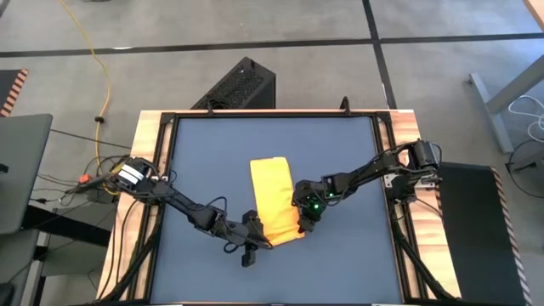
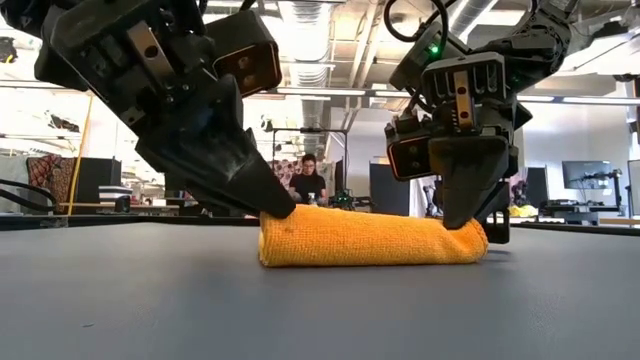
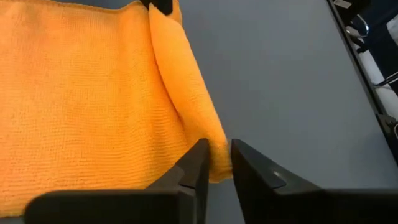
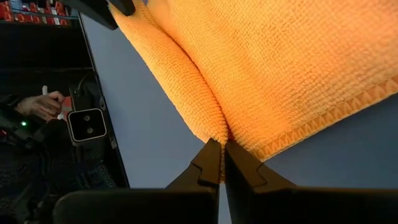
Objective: Roll towel
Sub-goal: Roll the yellow microfiber towel
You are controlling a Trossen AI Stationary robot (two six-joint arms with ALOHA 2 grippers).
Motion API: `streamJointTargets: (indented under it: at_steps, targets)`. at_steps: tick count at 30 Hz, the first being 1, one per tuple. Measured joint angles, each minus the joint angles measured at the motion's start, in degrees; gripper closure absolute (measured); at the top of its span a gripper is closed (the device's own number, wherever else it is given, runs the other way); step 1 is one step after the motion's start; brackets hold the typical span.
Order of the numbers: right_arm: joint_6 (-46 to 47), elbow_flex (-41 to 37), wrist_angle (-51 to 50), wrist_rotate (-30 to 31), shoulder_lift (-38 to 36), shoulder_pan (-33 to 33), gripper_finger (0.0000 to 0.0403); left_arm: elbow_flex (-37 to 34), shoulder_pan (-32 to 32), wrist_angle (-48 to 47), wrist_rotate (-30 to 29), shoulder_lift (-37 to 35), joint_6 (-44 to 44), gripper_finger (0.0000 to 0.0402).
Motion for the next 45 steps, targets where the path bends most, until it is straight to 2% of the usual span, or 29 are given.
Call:
streamJointTargets:
  at_steps: [9,24,38,45]
  targets:
    - [-0.1,0.0,0.3,0.0,0.0,-0.2,0.0368,0.0,0.9,-1.7,1.7,0.0,-1.1,0.0398]
    - [-2.1,0.0,0.2,-0.1,0.0,-0.3,0.0305,0.0,3.0,-5.6,1.7,0.0,-4.0,0.0401]
    - [-3.1,0.0,-1.0,-0.5,0.0,-1.8,0.0289,0.0,3.7,-6.2,1.8,0.0,-3.9,0.0401]
    - [-3.3,0.0,-3.1,-7.2,0.0,-4.7,0.0256,0.0,3.7,-6.6,2.3,0.0,-3.9,0.0401]
